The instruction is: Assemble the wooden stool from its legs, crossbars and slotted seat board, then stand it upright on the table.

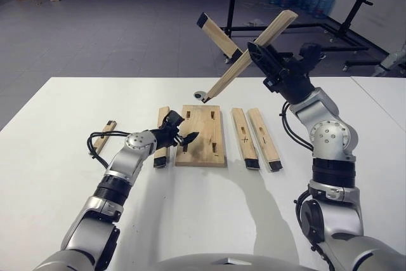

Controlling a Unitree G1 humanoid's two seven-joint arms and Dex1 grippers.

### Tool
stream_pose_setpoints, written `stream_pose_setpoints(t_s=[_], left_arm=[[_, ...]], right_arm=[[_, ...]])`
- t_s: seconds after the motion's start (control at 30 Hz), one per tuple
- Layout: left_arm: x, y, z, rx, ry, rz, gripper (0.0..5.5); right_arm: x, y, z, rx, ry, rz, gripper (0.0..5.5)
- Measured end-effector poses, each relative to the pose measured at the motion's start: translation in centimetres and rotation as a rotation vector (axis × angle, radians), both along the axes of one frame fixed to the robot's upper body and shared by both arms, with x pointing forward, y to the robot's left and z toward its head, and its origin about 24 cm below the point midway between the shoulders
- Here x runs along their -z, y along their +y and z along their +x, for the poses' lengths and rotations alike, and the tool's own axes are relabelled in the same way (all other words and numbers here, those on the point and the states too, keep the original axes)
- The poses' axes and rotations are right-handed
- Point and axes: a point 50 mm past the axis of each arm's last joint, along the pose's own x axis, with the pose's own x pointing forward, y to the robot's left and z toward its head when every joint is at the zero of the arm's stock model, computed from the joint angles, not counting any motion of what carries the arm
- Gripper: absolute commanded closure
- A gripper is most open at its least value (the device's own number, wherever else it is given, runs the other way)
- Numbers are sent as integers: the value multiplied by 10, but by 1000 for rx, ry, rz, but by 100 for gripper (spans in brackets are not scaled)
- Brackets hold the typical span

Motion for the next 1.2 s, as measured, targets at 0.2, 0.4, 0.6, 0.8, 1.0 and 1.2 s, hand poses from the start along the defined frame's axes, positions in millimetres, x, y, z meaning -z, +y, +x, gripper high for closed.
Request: stream_pose_setpoints(t_s=[0.2, 0.4, 0.6, 0.8, 1.0, 1.2], left_arm=[[-36, 26, -5, 133, -45, 104, 155], [-38, 17, -3, 260, 14, 171, 155], [-23, 15, -2, 281, 51, 286, 155], [-19, 21, -4, 326, 57, 375, 155], [-24, 27, -1, 336, 43, 429, 155], [-45, 11, 16, 305, -107, 418, 155]], right_arm=[[6, -1, -5, 14, 17, 0, 344], [9, 0, -6, 24, 33, 3, 344], [11, 2, -6, 17, 51, -6, 344], [8, 3, -8, 10, 39, -15, 344], [9, 3, -9, 5, 47, -25, 344], [13, 4, -10, 0, 57, -23, 344]])
